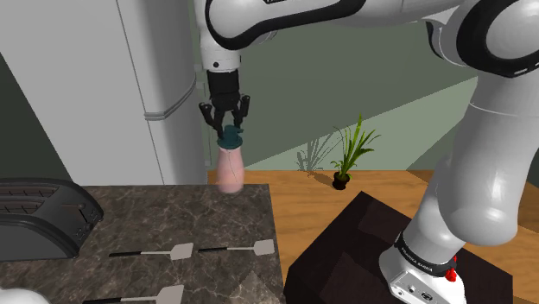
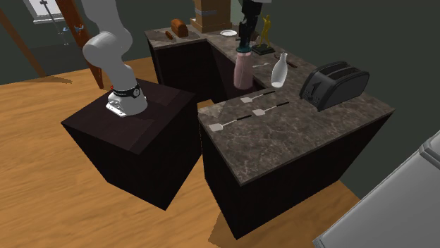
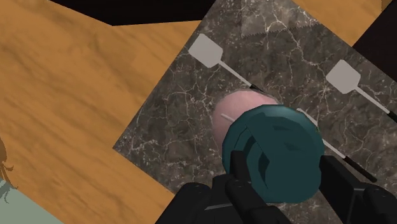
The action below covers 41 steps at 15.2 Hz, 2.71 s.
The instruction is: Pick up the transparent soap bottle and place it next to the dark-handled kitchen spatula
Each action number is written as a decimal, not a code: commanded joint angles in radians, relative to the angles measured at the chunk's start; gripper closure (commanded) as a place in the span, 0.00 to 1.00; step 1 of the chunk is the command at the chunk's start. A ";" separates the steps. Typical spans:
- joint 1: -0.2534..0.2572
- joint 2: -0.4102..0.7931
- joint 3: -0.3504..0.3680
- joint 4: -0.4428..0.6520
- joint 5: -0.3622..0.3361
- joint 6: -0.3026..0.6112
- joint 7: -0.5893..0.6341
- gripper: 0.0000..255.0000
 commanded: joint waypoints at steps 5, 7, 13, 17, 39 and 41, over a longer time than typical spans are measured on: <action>0.079 0.007 0.058 0.012 0.002 -0.002 0.138 1.00; 0.106 0.019 0.077 0.026 0.000 -0.004 0.184 1.00; 0.184 0.071 0.124 0.078 -0.013 -0.002 0.308 1.00; 0.183 0.076 0.123 0.030 -0.015 0.050 0.307 1.00; 0.188 0.159 0.114 -0.159 -0.042 0.319 0.315 1.00; 0.189 0.171 0.112 -0.171 -0.046 0.342 0.317 1.00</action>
